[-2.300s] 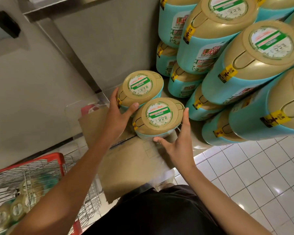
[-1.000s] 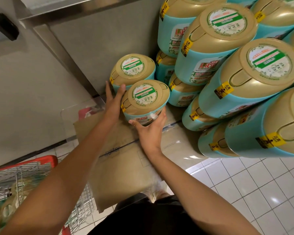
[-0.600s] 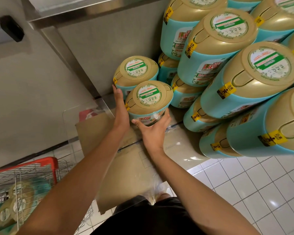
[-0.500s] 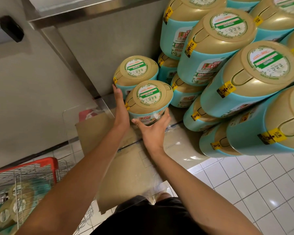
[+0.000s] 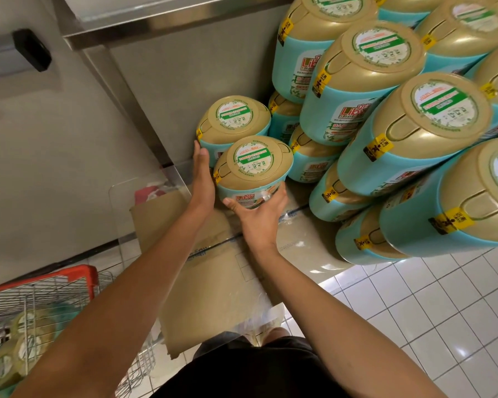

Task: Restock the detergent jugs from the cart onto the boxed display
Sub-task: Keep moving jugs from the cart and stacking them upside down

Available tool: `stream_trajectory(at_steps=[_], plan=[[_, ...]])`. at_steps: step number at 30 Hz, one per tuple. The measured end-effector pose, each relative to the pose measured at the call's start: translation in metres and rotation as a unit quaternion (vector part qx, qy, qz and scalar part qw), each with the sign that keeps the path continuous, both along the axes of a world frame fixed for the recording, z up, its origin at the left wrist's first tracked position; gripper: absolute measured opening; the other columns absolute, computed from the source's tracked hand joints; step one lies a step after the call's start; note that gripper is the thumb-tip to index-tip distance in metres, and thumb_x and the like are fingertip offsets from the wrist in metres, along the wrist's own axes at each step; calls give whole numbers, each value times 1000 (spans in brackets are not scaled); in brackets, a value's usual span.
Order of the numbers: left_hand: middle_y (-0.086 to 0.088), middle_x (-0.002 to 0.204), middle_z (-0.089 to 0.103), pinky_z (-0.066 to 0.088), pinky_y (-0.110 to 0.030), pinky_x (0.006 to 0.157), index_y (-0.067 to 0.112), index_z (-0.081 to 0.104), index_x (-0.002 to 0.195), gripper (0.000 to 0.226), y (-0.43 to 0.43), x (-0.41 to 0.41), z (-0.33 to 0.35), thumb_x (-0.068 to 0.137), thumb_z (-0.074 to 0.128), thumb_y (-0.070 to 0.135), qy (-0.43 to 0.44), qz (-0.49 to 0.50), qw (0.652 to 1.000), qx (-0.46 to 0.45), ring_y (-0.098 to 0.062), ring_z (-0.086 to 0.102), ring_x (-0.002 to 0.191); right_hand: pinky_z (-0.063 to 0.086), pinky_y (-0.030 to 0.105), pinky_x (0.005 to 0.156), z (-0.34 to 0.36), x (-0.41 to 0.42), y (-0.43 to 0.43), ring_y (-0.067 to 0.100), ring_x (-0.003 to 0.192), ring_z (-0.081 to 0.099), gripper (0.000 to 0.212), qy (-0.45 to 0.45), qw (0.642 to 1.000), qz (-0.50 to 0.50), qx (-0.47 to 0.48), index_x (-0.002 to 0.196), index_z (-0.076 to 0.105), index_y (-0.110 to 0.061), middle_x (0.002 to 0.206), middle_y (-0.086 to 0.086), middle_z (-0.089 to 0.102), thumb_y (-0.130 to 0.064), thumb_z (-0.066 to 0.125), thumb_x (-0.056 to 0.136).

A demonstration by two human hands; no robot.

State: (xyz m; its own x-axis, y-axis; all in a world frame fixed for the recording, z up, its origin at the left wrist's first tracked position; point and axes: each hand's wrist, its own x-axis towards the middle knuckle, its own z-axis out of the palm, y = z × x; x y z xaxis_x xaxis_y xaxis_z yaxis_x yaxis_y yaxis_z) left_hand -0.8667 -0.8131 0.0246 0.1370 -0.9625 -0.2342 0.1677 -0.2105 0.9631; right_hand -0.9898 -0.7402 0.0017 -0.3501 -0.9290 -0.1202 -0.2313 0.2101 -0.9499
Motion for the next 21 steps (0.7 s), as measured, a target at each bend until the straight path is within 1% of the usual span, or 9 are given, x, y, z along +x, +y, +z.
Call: stream_trajectory(at_steps=[3,5,6,8,10,13,15,18,21], plan=[[2,170,34,31,-53,126,33,21,168,89,2,2,1,92,39,77,23,-11,999,30,-18,36,155,30,26,120,4,-2,1,8,140,29,137,-2,1000,6,10,163,19,-21,146,-6,30,-50,102,57],[5,171,31,29,-51,127,33,23,167,98,9,4,3,86,38,84,8,-7,998,55,-16,33,156,29,23,118,5,-5,5,1,135,28,135,-3,1000,11,18,164,20,-20,147,-4,31,-49,101,60],[6,170,32,30,-51,127,33,25,167,95,14,4,3,87,38,85,-3,3,998,63,-15,33,155,29,21,117,6,-7,8,-2,133,28,132,-3,1000,13,22,164,20,-19,148,-3,32,-50,100,63],[3,167,38,35,-53,124,33,32,164,78,27,4,1,98,37,76,-4,33,997,69,-18,40,151,29,19,116,7,-12,15,-2,133,29,125,5,999,22,26,163,23,-16,148,0,33,-51,96,69],[-4,162,44,42,-53,119,25,36,162,65,38,7,-3,107,38,62,7,68,994,80,-22,48,145,30,19,116,8,-18,26,3,134,34,110,23,999,34,31,160,28,-14,147,0,35,-51,90,78],[-7,159,48,43,-50,117,18,43,157,59,58,12,-5,109,42,54,-18,99,989,106,-23,49,143,44,36,115,10,-28,42,12,132,46,75,44,998,40,34,151,38,-14,144,1,39,-46,75,95],[-6,151,56,48,-47,113,17,50,151,52,77,14,-4,110,45,48,-35,113,989,92,-22,55,138,49,41,109,13,-35,51,16,125,52,59,50,997,47,37,145,44,-17,139,-1,44,-44,68,99],[-4,132,68,54,-40,102,14,62,131,34,109,11,2,113,43,37,-57,120,990,55,-20,65,123,52,37,102,20,-50,66,16,114,58,39,46,996,73,30,132,53,-22,127,-2,53,-39,67,100],[0,116,72,55,-30,85,12,66,121,34,138,2,13,114,41,34,-57,115,991,39,-10,70,103,50,24,91,31,-69,87,8,102,63,21,19,992,121,7,120,61,-22,112,-2,64,-29,68,101]])
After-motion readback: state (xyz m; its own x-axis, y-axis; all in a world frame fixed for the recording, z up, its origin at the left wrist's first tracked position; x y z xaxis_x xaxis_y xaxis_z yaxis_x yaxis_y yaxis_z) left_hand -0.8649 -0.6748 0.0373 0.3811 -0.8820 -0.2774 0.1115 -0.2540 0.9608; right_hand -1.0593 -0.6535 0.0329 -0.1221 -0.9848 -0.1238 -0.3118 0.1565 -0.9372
